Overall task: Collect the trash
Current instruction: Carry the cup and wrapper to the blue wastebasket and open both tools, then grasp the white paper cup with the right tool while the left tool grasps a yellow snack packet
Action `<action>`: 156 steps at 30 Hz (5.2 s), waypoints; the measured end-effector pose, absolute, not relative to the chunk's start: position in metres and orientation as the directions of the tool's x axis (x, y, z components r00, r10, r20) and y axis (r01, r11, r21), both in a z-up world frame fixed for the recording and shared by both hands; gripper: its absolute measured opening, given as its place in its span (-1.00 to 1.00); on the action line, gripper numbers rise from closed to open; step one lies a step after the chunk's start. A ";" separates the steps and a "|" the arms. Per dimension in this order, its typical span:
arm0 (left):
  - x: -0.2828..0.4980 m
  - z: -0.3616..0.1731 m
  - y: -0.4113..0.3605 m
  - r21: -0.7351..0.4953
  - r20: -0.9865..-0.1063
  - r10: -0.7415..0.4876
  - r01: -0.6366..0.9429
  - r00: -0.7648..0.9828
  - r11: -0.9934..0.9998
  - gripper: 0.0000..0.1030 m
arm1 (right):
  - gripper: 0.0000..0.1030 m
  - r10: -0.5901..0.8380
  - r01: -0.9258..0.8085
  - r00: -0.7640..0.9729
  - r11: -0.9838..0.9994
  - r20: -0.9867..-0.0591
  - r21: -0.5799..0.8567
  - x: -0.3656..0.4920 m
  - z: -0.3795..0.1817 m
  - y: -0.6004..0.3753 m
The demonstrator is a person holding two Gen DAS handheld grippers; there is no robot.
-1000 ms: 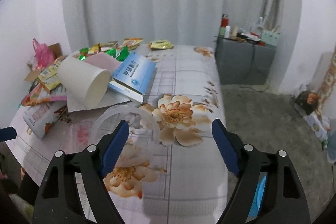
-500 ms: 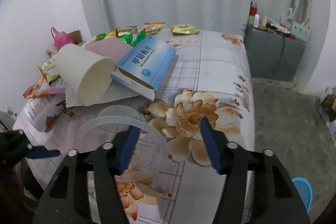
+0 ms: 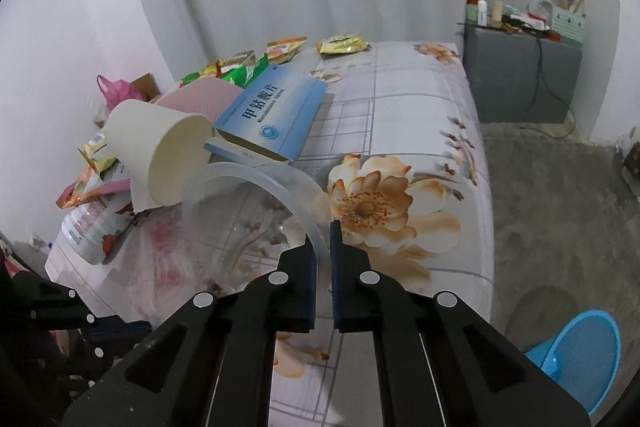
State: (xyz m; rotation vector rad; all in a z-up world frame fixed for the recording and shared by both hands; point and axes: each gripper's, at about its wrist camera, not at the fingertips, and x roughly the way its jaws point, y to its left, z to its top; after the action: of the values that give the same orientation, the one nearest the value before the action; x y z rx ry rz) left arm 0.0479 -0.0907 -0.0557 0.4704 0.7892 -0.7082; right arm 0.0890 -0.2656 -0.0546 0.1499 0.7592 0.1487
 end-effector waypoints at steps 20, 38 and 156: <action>-0.009 0.022 -0.080 0.050 -0.612 -0.566 0.741 0.552 0.669 -1.00 | -0.92 0.112 0.088 0.795 0.951 -0.597 0.297 0.004 -0.026 -0.310; 0.035 0.030 -0.338 -0.444 -0.634 -0.765 0.863 -0.113 0.240 -1.00 | -0.92 -0.322 0.734 0.642 0.519 -0.696 0.438 -0.125 -0.084 -0.528; 0.176 0.036 0.101 -0.632 -0.495 -0.632 0.252 0.596 0.732 -0.82 | -0.93 0.806 -0.126 0.494 0.439 -0.327 0.890 0.156 -0.054 -0.233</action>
State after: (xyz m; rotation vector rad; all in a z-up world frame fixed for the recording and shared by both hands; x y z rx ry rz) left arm 0.1764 0.1009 0.0363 -0.5436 0.7731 -0.5439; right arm 0.1556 -0.2328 -0.0543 0.9377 0.8650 0.6786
